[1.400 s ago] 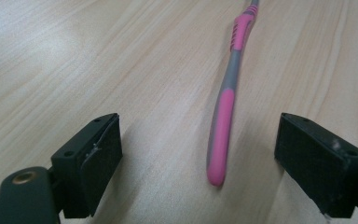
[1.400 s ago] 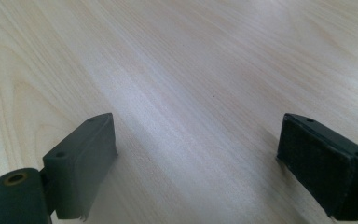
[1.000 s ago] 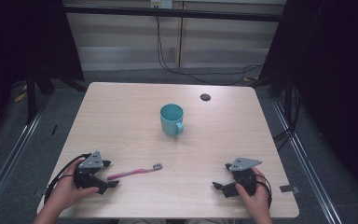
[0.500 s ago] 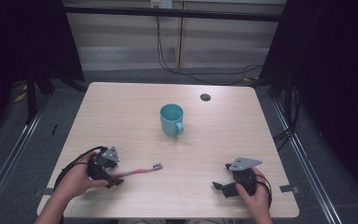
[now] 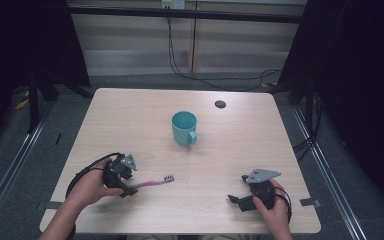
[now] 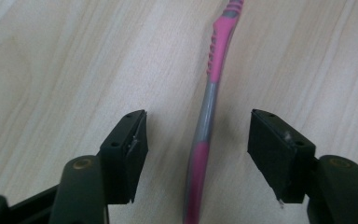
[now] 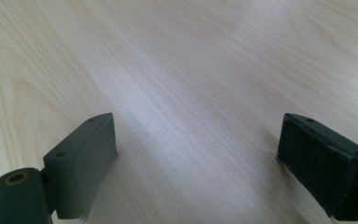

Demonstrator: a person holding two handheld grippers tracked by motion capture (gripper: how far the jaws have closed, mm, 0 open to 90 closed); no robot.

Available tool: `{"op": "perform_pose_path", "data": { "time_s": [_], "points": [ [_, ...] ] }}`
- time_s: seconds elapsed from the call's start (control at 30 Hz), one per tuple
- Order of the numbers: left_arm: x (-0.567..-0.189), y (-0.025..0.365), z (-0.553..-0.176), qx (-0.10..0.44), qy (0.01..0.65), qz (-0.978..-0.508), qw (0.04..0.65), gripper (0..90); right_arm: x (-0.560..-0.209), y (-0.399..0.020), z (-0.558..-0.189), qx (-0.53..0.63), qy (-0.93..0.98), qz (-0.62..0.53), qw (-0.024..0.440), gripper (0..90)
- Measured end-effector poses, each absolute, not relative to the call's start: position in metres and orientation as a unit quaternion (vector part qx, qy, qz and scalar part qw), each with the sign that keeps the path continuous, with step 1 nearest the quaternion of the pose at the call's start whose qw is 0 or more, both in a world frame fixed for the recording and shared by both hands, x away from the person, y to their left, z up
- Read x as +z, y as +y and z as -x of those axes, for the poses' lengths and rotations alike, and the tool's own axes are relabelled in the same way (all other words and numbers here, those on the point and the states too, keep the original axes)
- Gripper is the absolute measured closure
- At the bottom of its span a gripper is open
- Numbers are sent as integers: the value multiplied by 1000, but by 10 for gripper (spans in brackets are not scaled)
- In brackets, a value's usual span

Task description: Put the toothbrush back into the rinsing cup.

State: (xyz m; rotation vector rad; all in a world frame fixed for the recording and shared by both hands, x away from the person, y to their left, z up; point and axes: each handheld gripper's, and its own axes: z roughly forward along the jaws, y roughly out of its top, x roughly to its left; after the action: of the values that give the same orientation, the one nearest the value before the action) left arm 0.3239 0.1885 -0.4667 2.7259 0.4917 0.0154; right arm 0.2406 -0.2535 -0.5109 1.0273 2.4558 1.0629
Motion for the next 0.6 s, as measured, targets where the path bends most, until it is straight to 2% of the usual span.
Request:
{"op": "perform_pose_path", "data": {
  "time_s": [0.6],
  "points": [
    [-464,167,-328,-8,156,-977,146,612,-511,-254,-241,367,849,-355,137,108]
  ]
}}
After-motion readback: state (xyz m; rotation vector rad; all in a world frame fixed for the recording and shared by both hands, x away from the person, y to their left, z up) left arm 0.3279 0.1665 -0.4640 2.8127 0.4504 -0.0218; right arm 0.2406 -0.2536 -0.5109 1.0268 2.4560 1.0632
